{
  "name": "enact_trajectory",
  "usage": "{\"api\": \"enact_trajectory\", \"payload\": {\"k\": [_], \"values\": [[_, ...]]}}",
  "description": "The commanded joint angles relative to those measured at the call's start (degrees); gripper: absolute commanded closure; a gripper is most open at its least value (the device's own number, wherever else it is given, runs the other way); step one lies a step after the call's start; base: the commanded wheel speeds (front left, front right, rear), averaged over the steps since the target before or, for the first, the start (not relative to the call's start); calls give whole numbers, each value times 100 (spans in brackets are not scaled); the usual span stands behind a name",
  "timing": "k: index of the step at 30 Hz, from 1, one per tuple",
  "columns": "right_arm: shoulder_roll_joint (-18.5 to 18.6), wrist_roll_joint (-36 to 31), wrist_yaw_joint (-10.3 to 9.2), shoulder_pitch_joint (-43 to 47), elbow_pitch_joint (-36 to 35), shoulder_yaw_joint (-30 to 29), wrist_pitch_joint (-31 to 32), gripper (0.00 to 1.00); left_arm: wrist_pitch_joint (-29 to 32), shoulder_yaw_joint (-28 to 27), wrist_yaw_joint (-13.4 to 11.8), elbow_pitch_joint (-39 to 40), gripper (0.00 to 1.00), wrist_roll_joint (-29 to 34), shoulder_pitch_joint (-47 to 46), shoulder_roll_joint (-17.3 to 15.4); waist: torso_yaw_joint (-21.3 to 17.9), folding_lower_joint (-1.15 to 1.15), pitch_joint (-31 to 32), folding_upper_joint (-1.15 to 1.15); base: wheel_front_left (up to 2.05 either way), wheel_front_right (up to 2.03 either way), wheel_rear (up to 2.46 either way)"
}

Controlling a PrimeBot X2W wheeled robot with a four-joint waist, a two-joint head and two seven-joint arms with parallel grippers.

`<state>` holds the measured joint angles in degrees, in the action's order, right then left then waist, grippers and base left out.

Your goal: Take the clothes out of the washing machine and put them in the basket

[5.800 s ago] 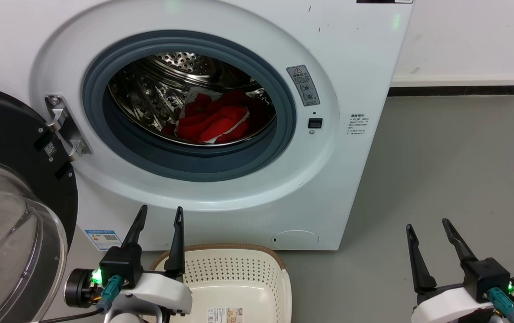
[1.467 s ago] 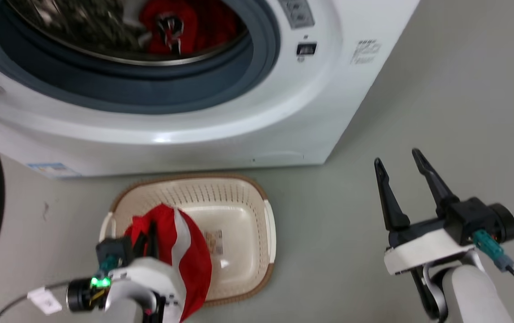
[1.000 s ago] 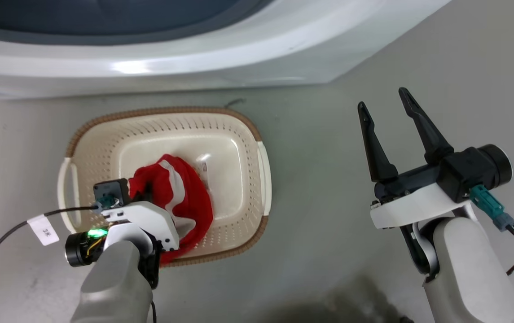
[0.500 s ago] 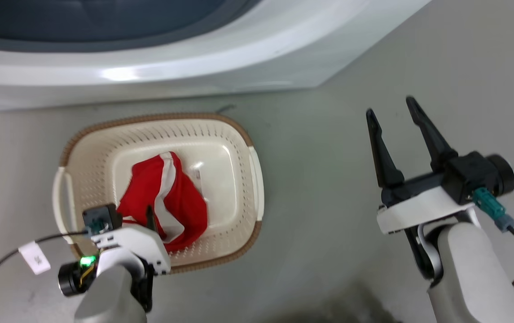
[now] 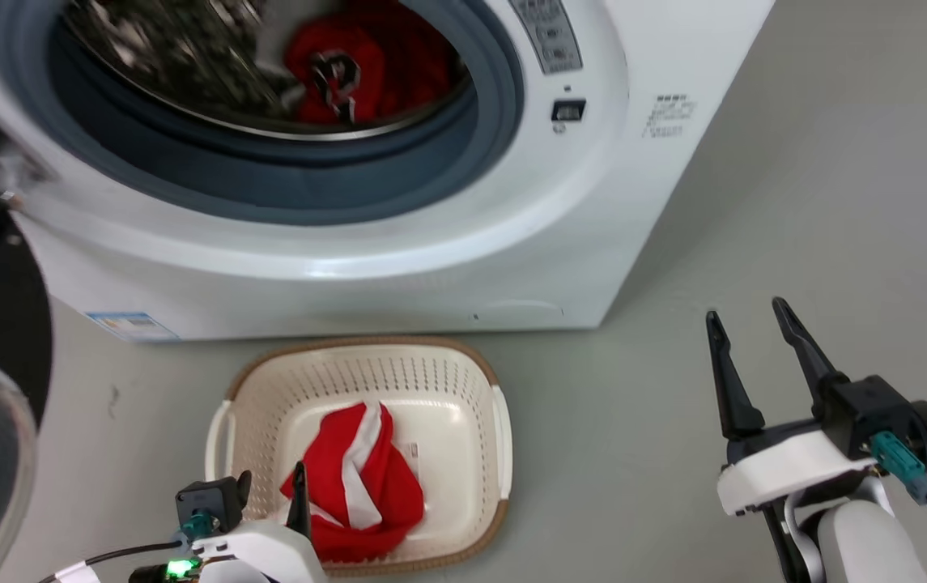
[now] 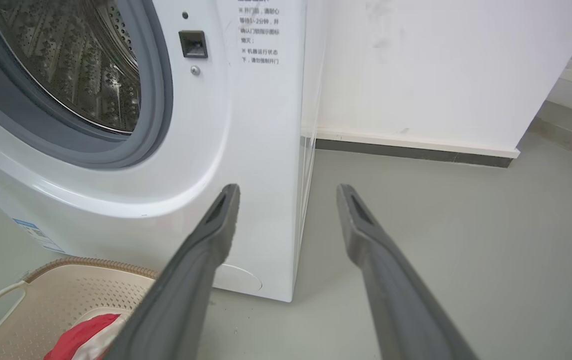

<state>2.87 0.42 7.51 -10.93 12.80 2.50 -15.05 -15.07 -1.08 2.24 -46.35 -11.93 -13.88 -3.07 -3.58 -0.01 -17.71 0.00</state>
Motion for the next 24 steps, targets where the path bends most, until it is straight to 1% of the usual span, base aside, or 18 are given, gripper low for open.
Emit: {"api": "enact_trajectory", "payload": {"k": [1,5,14,20,24], "values": [[1,-32,-4,126,-40,-50,-19,0,-15,34,20,206,0,60,133,19,243,1,490,0,0,0,0],[0,-83,-4,270,-99,-185,-19,0,-15,201,26,814,0,17,372,21,342,1,673,0,0,0,0],[1,-174,-4,510,-333,-355,-17,0,-14,457,-185,2248,0,14,488,21,450,1,848,0,0,0,0],[1,-185,-4,438,-478,-350,-7,0,-15,572,-248,2787,0,191,9,21,397,1,675,0,0,0,0],[1,-161,-4,284,-603,-265,9,0,-15,624,-206,2713,0,345,-631,20,285,1,416,0,0,0,0]]}}
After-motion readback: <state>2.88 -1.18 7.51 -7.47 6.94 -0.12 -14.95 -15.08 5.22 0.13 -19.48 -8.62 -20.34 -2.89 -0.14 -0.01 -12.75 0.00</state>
